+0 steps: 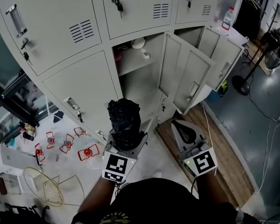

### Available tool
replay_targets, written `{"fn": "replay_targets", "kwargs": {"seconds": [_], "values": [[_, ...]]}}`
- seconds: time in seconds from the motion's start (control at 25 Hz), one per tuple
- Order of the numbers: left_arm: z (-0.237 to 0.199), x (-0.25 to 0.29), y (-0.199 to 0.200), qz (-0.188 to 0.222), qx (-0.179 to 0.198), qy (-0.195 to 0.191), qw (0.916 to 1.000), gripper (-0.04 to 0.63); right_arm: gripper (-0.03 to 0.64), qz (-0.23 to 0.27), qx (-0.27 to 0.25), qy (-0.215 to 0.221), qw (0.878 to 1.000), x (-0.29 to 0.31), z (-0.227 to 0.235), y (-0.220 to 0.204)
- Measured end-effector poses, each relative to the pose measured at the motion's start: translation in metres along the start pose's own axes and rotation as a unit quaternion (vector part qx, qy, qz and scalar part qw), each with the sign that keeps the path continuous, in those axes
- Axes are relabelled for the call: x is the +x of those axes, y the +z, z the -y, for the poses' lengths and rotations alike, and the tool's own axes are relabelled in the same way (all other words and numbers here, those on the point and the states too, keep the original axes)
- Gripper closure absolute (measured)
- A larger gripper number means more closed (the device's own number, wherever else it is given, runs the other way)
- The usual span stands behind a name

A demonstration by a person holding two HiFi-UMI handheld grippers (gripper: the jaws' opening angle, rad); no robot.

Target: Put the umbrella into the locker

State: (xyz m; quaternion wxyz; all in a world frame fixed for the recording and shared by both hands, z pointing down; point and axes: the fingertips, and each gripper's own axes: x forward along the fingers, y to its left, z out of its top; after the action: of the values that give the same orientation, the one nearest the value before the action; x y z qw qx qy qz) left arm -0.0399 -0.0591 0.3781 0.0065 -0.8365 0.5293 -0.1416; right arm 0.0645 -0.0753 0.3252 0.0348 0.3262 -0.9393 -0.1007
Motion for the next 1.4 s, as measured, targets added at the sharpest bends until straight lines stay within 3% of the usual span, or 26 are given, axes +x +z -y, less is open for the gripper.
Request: {"fn": "replay_targets", "kwargs": {"seconds": [0.12, 0.28, 0.56, 1.4], "values": [[0.0, 0.018, 0.004, -0.005, -0.003, 0.004, 1.0, 0.287, 0.595, -0.008, -0.002, 0.006, 1.0, 0.003, 0.015, -0.003], [0.001, 0.042, 0.01, -0.004, -0.005, 0.005, 1.0, 0.287, 0.595, 0.034, -0.013, 0.019, 0.999, 0.008, 0.033, 0.004], [0.007, 0.069, 0.01, -0.016, -0.006, 0.013, 0.9998, 0.287, 0.595, 0.035, -0.014, 0.039, 0.999, 0.01, 0.05, -0.008], [0.001, 0.068, -0.014, -0.045, -0.013, 0.036, 0.9982, 0.287, 0.596, 0.028, -0.001, 0.063, 0.998, 0.025, 0.051, -0.026]]}}
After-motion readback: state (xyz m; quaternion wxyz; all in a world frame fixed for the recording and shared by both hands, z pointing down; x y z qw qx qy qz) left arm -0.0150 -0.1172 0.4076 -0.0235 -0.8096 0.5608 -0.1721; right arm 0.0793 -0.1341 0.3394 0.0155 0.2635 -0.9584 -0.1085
